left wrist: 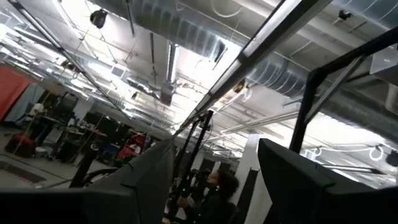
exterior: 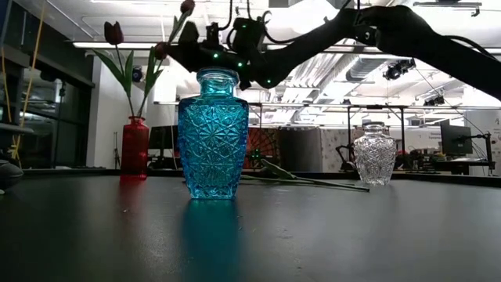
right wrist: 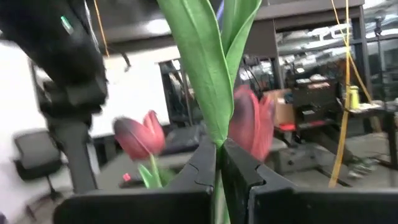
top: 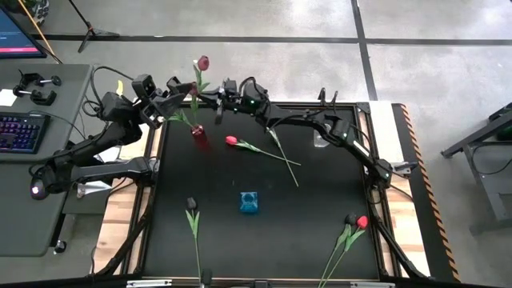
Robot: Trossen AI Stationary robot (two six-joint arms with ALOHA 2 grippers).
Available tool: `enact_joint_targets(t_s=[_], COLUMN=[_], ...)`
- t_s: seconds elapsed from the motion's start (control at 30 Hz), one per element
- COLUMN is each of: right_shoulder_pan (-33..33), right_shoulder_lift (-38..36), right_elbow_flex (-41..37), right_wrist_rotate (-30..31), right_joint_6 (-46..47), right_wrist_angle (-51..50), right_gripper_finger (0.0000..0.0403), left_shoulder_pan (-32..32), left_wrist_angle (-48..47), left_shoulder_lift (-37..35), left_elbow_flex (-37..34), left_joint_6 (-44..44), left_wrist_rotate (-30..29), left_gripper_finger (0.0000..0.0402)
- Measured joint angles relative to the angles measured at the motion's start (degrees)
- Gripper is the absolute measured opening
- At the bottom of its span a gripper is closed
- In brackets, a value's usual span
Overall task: Sort flowers into vase by color
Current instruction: Put the dark red flower into the red vase
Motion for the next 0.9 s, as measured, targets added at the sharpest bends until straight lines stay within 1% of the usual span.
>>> enact_joint_targets(t_s=[0.17, 0.37, 0.47, 0.53, 0.67, 0.77, 0.83, 0.9], right_shoulder_pan=[0.2, 0.6, 1.0, 1.4, 1.8, 1.9, 1.8, 1.8], right_shoulder_lift=[0.0, 0.0, 0.0, 0.0, 0.0, 0.0, 0.0, 0.0], right_elbow_flex=[0.8, 0.8, 0.8, 0.8, 0.8, 0.8, 0.8, 0.8], right_wrist_rotate=[0.0, -0.1, -0.1, -0.1, -0.2, -0.6, -0.8, -1.6], right_joint_6=[-7.0, -10.3, -11.1, -10.3, -5.4, -4.5, -2.1, -0.4], right_wrist_angle=[-5.7, -11.7, -13.1, -13.4, -13.5, -13.6, -13.9, -14.4], right_gripper_finger=[0.0000, 0.0000, 0.0000, 0.0000, 0.0000, 0.0004, 0.0018, 0.0042], left_shoulder_pan=[0.0, 0.0, 0.0, 0.0, 0.0, 0.0, 0.0, 0.0], left_wrist_angle=[0.0, -0.1, -0.1, -0.1, -0.1, 0.0, 0.1, 0.2], left_shoulder_lift=[0.0, 0.0, 0.0, 0.0, 0.0, 0.0, 0.0, -0.1], left_elbow_flex=[0.0, 0.0, 0.0, 0.0, 0.0, 0.0, 0.0, 0.0], left_joint_6=[-0.8, -0.8, -0.8, -0.8, -0.9, -0.9, -0.9, -0.9], left_wrist_rotate=[0.0, 0.1, 0.1, 0.1, 0.0, 0.1, 0.1, 0.1], left_gripper_finger=[0.0220, 0.0220, 0.0220, 0.0220, 0.0220, 0.0220, 0.0220, 0.0220])
